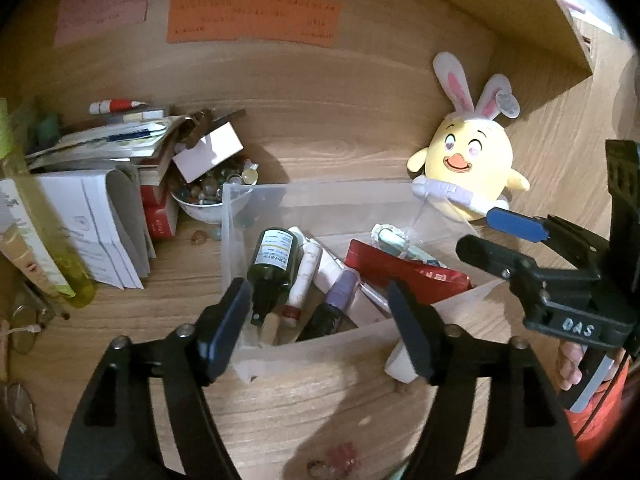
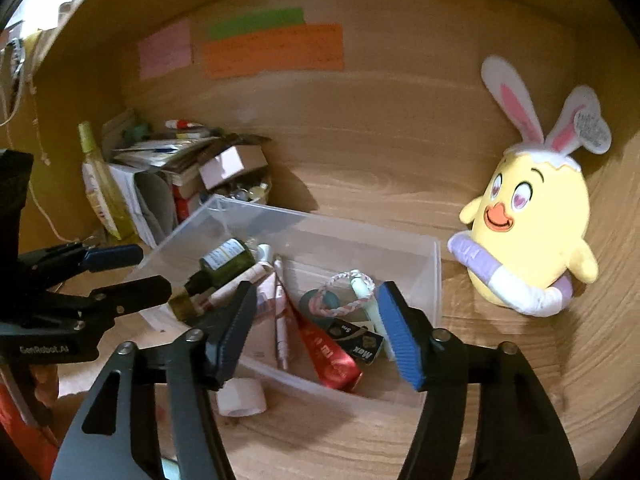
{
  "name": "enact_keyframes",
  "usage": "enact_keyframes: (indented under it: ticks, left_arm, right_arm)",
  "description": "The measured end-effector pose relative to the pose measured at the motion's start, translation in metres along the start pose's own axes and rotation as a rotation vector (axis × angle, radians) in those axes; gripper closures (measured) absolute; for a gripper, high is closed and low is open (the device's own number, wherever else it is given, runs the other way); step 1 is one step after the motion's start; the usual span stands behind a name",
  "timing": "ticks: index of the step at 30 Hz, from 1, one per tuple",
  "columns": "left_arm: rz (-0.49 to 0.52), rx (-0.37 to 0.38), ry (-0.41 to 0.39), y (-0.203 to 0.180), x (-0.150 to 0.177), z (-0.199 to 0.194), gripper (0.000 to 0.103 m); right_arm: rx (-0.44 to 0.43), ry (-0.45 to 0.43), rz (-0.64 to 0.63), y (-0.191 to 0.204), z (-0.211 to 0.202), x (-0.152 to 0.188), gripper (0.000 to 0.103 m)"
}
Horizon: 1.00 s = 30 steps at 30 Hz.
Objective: Organize objects
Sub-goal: 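Withdraw both tools toward the pink keychain and white tape roll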
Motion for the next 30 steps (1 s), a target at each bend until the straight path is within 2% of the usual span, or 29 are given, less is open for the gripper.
enact_keyframes:
  ticks: [2,4,10,21,30]
  left_arm:
    - [-0.010,0.001,-0.008,0.001,0.001,-0.007,0.018]
    - [-0.019,0.001,-0.014,0.003,0.003,-0.013,0.014]
    - [-0.037,-0.013,-0.019,0.010,0.012,-0.029,0.009]
    - [-0.020,-0.043,0.054,0.015,0.052,-0.033,0.008]
    - [0.013,-0.031,0.133,0.007,0.081,-0.026,0.008]
  right_arm:
    - [-0.007,-0.010,-0.006,0.004,-0.006,0.002,0.032]
    - [-0.014,-0.023,-0.009,0.008,-0.012,0.004,0.031]
    - [-0.016,-0.016,-0.016,0.016,-0.020,0.016,0.031]
    - [-0.061,0.013,-0.002,0.030,-0.030,0.038,0.031]
    - [-0.085,0.109,0.042,0.036,-0.006,0.068,0.031]
Point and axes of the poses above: each gripper's, at about its wrist camera, not at the fingertips, and z roughly the way its jaws point, y to its left, x to its underside, the point moved 3 cm from there along z, roughly the way its jaws point, and after that the axes turned 6 degrees about -y, right-handed, at the moved point
